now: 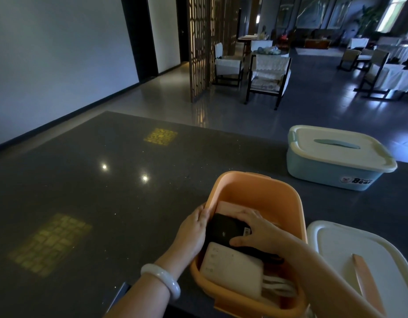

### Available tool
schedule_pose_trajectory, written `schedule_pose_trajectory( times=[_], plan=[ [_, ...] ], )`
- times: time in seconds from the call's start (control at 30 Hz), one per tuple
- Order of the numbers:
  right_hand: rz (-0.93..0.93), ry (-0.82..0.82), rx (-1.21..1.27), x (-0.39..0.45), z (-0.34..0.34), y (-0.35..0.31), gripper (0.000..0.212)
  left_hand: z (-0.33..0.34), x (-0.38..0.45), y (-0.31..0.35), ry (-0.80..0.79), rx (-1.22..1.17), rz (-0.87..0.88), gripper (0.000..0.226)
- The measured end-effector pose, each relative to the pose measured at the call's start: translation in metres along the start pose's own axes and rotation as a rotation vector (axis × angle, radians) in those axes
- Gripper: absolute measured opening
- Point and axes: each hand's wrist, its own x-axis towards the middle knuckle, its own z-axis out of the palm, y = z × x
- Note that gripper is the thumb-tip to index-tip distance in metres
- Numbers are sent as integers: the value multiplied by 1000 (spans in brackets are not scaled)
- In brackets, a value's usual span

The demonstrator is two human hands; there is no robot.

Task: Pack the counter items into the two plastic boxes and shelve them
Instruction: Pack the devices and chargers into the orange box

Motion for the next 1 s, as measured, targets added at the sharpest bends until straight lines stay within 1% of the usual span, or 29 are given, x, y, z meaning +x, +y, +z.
schedule_pose_trajectory(
  times=[0.17, 0.2, 0.27, 0.3, 0.37, 0.43, 0.47, 0.53, 0.6, 0.77, 0.87, 1.0],
  plan=[
    [-6, -9, 1, -2, -4, -4, 71, -2, 1, 0, -27, -5, -11, 53],
    [-22, -13, -2, -2, -7, -6, 68, -2, 1, 1, -43, -3, -1, 50],
    [-65, -16, -38, -3, -14, -12, 55, -3, 0, 4, -70, -2, 21, 40],
    [-77, 3, -78, -3, -20, -18, 47, -5, -1, 6, -69, 0, 21, 35],
    [-89, 115, -152, 1, -32, -31, 35, -14, -6, 6, -43, 6, 2, 28],
    [-125, 239, -144, 11, -41, -48, 31, -30, -14, 0, 38, 79, -26, 39],
    [-144, 258, -172, 16, -44, -59, 33, -39, -19, -4, 86, 143, -39, 43],
    [-219, 203, -300, 34, -39, -88, 41, -64, -38, -18, 196, 260, -61, 45],
    [-307, 130, -362, 51, -28, -113, 45, -84, -57, -29, 243, 368, -101, 47],
    [-622, -114, -492, 80, 60, -223, 50, -146, -154, -80, 422, 732, -413, 50],
    [-797, -265, -547, 67, 122, -295, 53, -171, -226, -110, 515, 800, -610, 48],
    [-975, -414, -605, 28, 199, -373, 54, -191, -319, -143, 648, 751, -798, 50]
  ],
)
